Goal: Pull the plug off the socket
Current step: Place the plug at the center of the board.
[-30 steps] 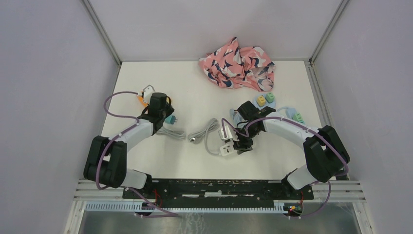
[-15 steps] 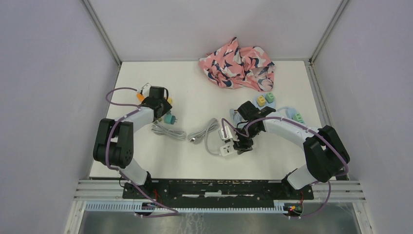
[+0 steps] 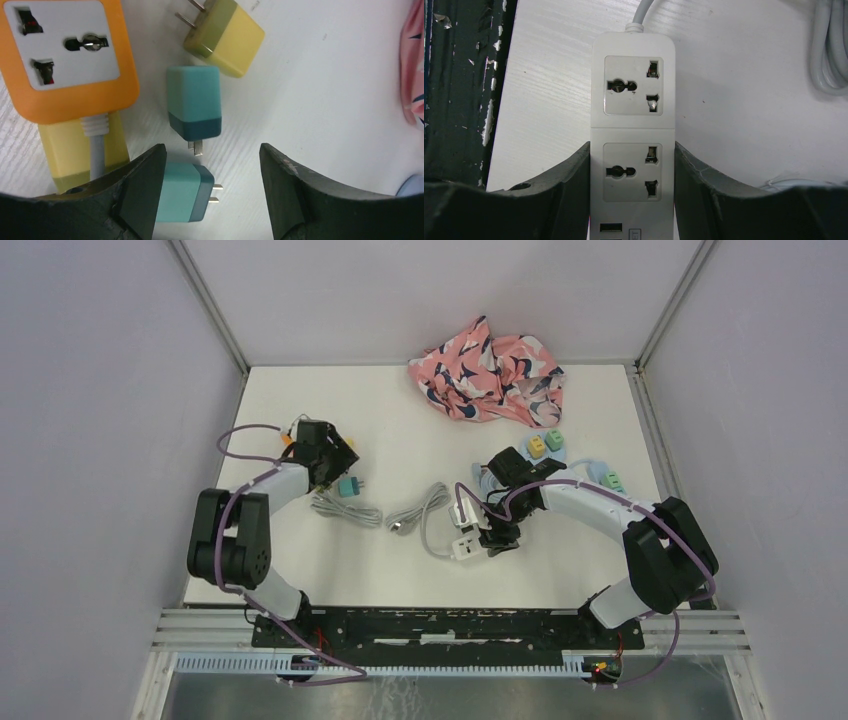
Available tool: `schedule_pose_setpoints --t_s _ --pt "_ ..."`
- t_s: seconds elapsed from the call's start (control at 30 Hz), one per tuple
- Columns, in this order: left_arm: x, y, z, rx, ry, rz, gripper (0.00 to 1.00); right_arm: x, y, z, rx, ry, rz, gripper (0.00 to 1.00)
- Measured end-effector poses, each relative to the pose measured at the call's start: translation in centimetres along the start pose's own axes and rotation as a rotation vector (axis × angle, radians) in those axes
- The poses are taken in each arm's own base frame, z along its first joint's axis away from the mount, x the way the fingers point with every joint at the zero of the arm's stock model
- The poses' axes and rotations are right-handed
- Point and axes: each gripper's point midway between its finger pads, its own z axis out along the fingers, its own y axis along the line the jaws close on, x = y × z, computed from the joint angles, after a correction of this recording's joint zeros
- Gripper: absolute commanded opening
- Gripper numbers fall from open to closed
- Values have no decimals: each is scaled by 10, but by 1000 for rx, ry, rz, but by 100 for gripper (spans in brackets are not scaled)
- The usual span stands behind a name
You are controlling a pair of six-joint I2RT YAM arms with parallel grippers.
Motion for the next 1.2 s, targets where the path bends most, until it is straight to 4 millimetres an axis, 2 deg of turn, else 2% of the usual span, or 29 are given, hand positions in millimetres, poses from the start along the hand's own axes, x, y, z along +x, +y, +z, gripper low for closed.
schedule_pose_setpoints --t_s 0.13,0.23,0.27,0.37,0.57,0.73,0.93,1.07,1.2 --pt "2 -10 -19 90 -7 2 83 0 1 0 -2 1 2 2" --pt "-2 -28 -38 208 -32 23 91 0 1 0 -4 1 3 2" --pt "-1 -37 -46 271 -35 36 96 0 1 0 -4 1 3 2" --pt "6 -56 -69 448 -42 74 100 0 1 0 -4 1 3 2" --pt "37 -81 -109 780 -13 162 99 0 2 0 -6 1 4 2" --pt "63 -90 -150 1056 -26 159 99 -1 3 0 -11 -6 7 2" --pt "75 -114 -197 1329 -22 199 99 -2 4 -1 -15 -18 14 2" --pt "103 -127 -220 1449 45 270 99 -2 5 -4 -12 -22 21 2" --pt "141 -138 -238 1518 102 382 99 -4 4 -8 -5 -37 27 2"
